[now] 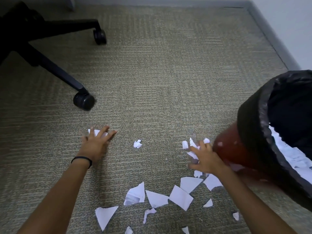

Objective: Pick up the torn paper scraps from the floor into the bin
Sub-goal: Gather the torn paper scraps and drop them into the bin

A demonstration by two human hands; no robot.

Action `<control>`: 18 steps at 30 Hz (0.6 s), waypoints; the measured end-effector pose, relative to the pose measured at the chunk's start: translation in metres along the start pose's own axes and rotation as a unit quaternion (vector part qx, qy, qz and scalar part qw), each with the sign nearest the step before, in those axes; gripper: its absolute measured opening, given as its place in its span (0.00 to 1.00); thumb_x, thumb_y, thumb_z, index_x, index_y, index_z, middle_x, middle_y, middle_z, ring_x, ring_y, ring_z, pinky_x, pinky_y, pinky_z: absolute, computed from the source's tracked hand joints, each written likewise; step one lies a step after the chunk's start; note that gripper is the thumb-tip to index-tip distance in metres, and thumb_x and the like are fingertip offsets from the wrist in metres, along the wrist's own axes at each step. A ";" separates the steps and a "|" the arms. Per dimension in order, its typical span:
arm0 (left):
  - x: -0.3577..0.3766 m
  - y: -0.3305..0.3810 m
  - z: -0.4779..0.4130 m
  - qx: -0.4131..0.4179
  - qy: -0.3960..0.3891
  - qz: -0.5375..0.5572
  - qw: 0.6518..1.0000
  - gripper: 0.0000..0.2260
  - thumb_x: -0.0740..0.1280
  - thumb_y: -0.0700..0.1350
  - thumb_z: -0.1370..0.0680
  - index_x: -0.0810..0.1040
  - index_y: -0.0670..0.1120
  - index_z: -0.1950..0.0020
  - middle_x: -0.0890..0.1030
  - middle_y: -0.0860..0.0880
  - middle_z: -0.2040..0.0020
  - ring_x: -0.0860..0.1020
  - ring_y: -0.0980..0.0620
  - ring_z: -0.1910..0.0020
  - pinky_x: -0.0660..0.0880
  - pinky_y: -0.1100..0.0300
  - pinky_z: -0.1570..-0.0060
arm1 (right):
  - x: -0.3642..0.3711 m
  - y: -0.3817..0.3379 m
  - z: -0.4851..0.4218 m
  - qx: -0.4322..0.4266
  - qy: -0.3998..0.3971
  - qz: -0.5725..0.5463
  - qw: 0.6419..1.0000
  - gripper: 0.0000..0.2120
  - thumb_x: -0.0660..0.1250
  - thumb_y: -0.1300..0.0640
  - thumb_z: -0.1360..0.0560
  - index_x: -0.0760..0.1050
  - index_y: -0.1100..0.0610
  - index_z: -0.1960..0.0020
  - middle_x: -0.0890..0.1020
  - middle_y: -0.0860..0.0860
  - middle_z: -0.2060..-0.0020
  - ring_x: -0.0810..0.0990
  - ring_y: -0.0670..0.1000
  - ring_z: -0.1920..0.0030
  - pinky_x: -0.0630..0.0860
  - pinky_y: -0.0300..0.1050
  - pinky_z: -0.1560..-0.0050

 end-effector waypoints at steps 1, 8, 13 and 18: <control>0.001 0.002 -0.001 -0.009 0.003 0.006 1.000 0.32 0.58 0.38 0.21 0.51 0.64 0.26 0.48 0.54 0.22 0.47 0.34 0.26 0.55 0.35 0.31 | 0.006 0.000 0.007 0.008 -0.021 -0.010 1.000 0.36 0.63 0.33 0.32 0.62 0.49 0.30 0.60 0.58 0.33 0.61 0.61 0.33 0.70 0.51 0.41; -0.001 0.027 0.011 -0.085 0.162 0.188 0.965 0.21 0.60 0.26 0.28 0.74 0.41 0.37 0.70 0.39 0.36 0.69 0.38 0.40 0.68 0.47 0.38 | 0.036 -0.006 0.049 0.010 -0.038 -0.117 0.992 0.38 0.70 0.34 0.40 0.65 0.49 0.36 0.61 0.54 0.39 0.66 0.56 0.37 0.70 0.46 0.47; -0.007 0.094 0.026 -0.062 0.167 0.329 0.927 0.23 0.61 0.36 0.22 0.66 0.47 0.28 0.65 0.41 0.30 0.68 0.41 0.35 0.66 0.46 0.33 | 0.053 -0.037 0.069 -0.010 -0.039 -0.158 0.987 0.43 0.72 0.37 0.38 0.57 0.43 0.28 0.53 0.54 0.30 0.59 0.57 0.30 0.69 0.49 0.39; 0.004 0.157 0.019 0.084 0.055 0.178 0.979 0.23 0.59 0.59 0.22 0.63 0.59 0.28 0.56 0.46 0.23 0.56 0.45 0.25 0.55 0.44 0.28 | 0.057 -0.068 0.079 -0.081 -0.054 -0.106 0.990 0.37 0.71 0.44 0.33 0.57 0.42 0.29 0.48 0.55 0.27 0.55 0.59 0.29 0.70 0.51 0.40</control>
Point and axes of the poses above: each hand's wrist, its own z-axis away from the middle knuckle, its own x-axis out of the palm, y = z × x, the point moved 2 cm from there along -z, towards the middle knuckle
